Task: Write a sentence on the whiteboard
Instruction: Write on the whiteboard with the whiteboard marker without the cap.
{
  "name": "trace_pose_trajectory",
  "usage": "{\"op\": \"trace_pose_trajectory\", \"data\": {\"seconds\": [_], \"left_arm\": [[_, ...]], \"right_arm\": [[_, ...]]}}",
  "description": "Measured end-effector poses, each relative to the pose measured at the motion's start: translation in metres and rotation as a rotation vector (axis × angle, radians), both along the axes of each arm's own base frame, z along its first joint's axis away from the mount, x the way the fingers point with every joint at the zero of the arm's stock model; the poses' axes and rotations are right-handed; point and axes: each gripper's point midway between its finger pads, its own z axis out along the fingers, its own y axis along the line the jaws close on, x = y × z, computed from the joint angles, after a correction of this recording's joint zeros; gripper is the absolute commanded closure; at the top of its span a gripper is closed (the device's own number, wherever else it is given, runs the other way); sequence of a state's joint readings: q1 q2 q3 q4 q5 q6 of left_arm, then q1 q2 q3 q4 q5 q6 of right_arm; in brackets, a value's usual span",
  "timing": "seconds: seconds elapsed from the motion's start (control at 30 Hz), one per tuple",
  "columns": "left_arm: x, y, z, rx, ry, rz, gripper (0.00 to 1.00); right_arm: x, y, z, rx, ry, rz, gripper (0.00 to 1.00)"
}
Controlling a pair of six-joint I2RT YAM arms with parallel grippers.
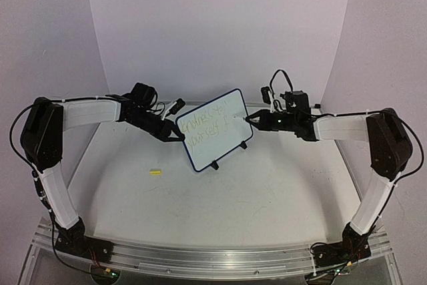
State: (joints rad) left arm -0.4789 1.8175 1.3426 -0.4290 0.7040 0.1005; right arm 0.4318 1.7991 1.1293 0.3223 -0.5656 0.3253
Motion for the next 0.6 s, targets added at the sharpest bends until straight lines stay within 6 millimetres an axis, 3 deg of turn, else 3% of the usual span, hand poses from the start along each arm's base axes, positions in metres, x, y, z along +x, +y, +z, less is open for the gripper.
{"op": "trace_pose_trajectory", "data": {"seconds": [0.37,0.6], "left_arm": [[0.0,0.0,0.0,0.0,0.0,0.0,1.0],[0.0,0.0,0.0,0.0,0.001,0.0,1.0]], "right_arm": [[0.011,0.005,-0.024,-0.021,0.039,0.001,1.0],[0.02,0.009,-0.025,-0.019,0.036,0.0,1.0]]}}
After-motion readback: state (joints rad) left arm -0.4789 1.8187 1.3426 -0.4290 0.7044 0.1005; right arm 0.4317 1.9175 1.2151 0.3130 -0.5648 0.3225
